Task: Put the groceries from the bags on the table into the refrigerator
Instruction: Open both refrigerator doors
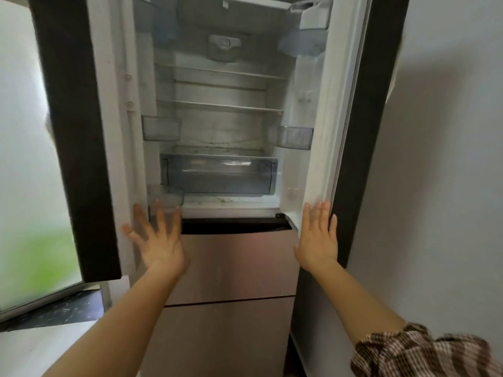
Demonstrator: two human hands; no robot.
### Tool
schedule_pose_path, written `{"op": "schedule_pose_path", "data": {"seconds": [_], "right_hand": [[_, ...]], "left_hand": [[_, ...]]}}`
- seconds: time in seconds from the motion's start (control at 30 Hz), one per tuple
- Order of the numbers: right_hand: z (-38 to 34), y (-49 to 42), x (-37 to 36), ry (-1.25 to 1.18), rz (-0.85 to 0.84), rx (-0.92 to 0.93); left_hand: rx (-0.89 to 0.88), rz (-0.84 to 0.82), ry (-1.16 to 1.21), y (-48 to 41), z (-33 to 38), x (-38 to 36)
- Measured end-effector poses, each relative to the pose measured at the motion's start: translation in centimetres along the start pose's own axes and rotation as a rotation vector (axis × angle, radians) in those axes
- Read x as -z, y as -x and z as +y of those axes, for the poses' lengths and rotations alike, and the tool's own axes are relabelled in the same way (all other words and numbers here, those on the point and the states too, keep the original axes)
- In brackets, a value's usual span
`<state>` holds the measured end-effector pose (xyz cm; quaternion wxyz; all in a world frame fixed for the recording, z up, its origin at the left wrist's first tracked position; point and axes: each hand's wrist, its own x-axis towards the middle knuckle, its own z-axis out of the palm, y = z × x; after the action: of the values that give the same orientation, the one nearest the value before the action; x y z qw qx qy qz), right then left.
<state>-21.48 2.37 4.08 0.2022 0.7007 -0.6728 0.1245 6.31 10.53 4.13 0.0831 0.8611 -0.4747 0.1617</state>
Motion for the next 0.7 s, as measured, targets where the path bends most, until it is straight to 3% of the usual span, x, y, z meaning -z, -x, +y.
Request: {"op": "schedule_pose_path", "data": {"seconds": [0.07, 0.37, 0.7], "right_hand": [[4.0, 2.3, -0.4, -0.03, -0.096, -0.049], [6.6, 0.5, 0.0, -0.341, -0.197, -0.381], [7.2, 0.5, 0.4, -0.523, -0.14, -0.434]], "left_hand": [[0.06, -0.06, 0.043, 3.6, 1.8, 0.9], [0.212, -0.091, 0.125, 1.6, 0.9, 1.0], [0.238, -0.055, 0.218, 0.2, -1.2, 0.6]]}}
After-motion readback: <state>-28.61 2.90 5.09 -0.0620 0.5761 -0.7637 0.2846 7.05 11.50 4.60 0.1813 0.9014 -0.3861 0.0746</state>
